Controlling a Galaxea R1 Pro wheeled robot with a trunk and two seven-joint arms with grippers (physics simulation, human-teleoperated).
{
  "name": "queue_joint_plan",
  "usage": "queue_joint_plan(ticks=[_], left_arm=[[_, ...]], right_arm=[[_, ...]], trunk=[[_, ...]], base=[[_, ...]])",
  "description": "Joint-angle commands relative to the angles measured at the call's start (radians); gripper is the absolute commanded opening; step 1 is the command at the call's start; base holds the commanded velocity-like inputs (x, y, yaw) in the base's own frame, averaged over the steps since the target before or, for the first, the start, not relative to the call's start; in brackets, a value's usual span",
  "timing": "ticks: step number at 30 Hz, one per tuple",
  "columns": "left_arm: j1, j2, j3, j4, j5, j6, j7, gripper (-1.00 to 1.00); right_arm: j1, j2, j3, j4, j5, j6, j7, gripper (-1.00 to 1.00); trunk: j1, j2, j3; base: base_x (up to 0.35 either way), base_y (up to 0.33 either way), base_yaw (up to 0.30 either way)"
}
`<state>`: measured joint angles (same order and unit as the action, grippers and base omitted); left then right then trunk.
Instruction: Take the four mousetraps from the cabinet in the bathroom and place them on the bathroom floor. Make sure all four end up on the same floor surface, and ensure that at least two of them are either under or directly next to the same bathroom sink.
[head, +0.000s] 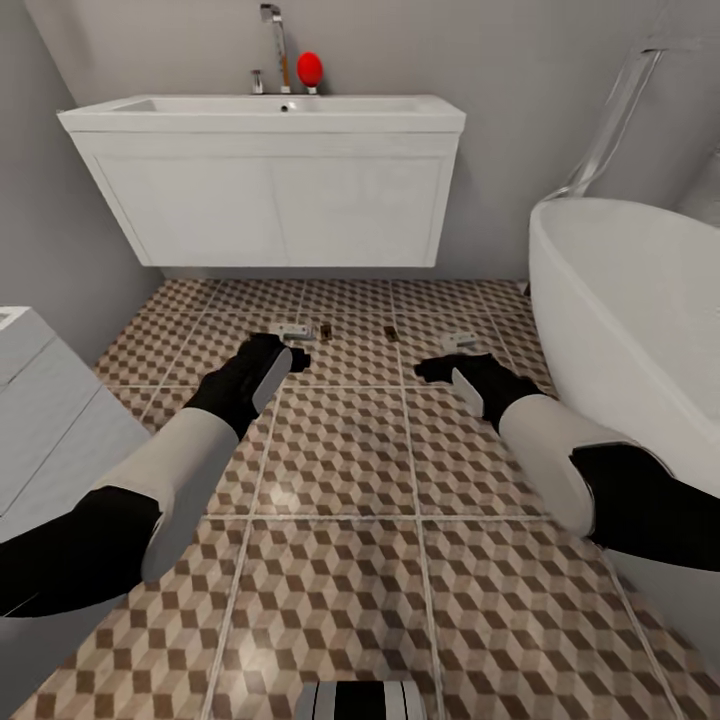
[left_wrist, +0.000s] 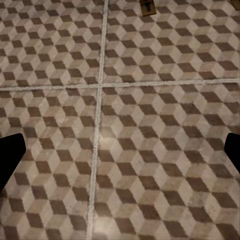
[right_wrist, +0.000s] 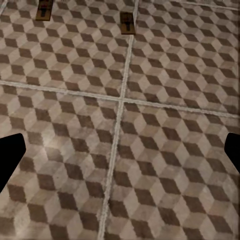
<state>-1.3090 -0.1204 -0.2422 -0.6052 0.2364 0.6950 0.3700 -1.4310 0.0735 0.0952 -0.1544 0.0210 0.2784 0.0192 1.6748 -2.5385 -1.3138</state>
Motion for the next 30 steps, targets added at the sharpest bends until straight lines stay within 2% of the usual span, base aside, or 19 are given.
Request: queue_joint_plan(ticks=[1, 8, 13, 18, 22, 30], left_arm=[[0.009, 0.001, -0.005, -0.001, 0.011, 0.000, 0.009, 1.00], [0.058, 0.001, -0.005, 0.007, 0.010, -0.058, 0.009, 1.00], [0.085, 0.001, -0.005, 0.031, 0.010, -0.093, 0.009, 1.00], [0.112, 0.001, -0.005, 0.074, 0.009, -0.137, 0.008, 1.00], [0.124, 0.001, -0.006, 0.147, 0.009, -0.208, 0.008, 1.00], [0.129, -0.001, -0.006, 0.299, 0.009, -0.339, 0.003, 1.00]], right_arm=[[0.000, -0.002, 0.008, 0.025, 0.003, -0.018, 0.002, 1.00], [0.003, -0.007, 0.008, 0.116, 0.003, -0.131, 0.003, 1.00], [0.036, -0.014, 0.009, 0.130, 0.004, -0.169, 0.004, 1.00], [0.094, -0.019, 0.009, 0.134, 0.006, -0.203, 0.010, 1.00], [0.135, -0.020, 0.009, 0.134, 0.007, -0.256, 0.016, 1.00], [0.194, -0.020, 0.009, 0.134, 0.008, -0.285, 0.018, 1.00]], trunk=[[-0.001, 0.000, 0.003], [-0.004, 0.002, 0.030], [-0.006, 0.003, 0.050], [-0.008, 0.004, 0.069], [-0.010, 0.005, 0.084], [-0.014, 0.007, 0.115]], base=[[0.000, 0.000, 0.000], [0.000, 0.000, 0.000], [0.000, 0.000, 0.000], [0.000, 0.000, 0.000], [0.000, 0.000, 0.000], [0.000, 0.000, 0.000]])
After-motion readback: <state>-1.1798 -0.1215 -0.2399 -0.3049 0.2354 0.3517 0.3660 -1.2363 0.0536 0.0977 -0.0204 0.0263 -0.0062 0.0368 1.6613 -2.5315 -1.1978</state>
